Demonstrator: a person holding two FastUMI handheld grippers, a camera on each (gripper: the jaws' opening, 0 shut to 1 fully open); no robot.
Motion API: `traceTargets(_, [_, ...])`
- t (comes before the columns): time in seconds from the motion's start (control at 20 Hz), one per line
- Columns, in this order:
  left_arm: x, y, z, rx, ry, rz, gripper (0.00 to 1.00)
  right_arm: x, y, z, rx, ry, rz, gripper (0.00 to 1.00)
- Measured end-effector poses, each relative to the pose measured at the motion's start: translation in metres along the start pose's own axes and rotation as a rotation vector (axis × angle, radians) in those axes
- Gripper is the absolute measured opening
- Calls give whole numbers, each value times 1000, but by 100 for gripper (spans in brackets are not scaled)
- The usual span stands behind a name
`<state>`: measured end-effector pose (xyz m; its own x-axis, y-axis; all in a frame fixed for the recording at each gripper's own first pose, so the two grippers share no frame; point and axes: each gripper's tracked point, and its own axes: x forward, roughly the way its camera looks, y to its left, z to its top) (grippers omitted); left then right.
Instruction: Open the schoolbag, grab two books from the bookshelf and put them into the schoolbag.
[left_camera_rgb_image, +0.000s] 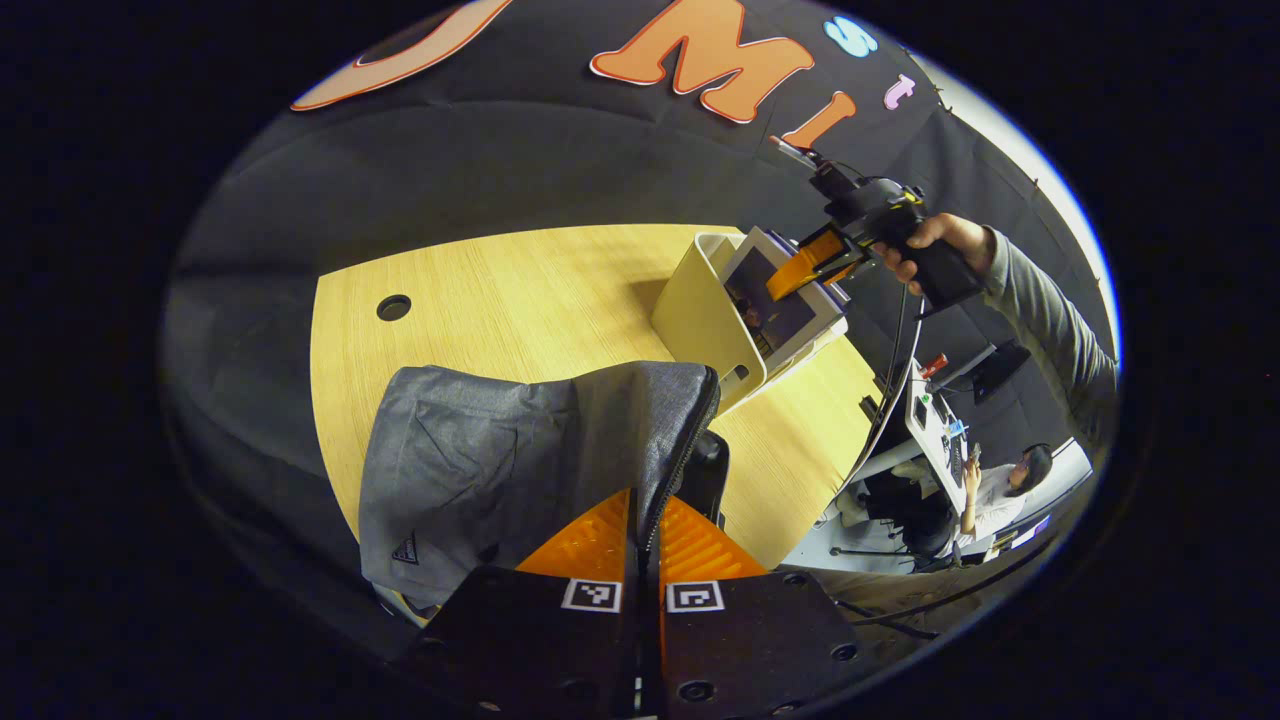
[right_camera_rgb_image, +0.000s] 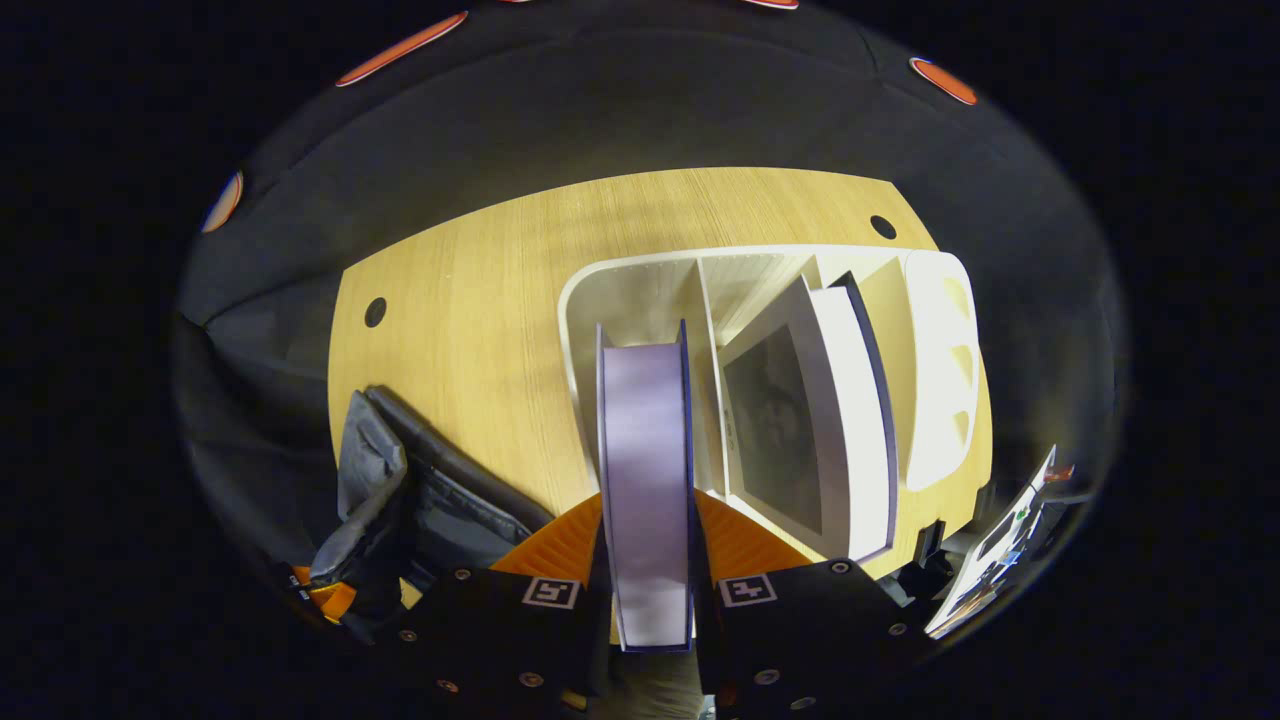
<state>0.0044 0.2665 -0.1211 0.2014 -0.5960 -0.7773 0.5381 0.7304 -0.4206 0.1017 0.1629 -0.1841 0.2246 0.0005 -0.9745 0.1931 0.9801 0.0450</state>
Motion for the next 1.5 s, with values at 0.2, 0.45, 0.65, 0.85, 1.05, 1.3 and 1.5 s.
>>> traceTargets(0.2, [3, -4, -4, 12, 4, 3, 2, -25, -8, -24, -37, -42, 1, 36])
traceTargets(0.45, [10, -8, -16, 16, 22, 11, 2, -41, -26, -71, -45, -42, 8, 36])
traceTargets(0.65, [15, -11, -18, -2, 25, 5, 2, -46, -38, -110, 32, -36, 45, 36])
traceTargets(0.85, [21, -15, -14, -4, 24, 6, 2, -61, -52, -129, 85, -70, 90, 35])
traceTargets(1.05, [25, -25, -4, -2, 7, -3, 3, -78, -58, -137, 148, -121, 153, 34])
traceTargets(1.3, [28, -28, 0, -23, 0, -4, 3, -95, -54, -154, 235, -151, 265, 33])
traceTargets(1.5, [29, -26, 1, -42, -3, -9, 2, -108, -41, -167, 288, -167, 375, 33])
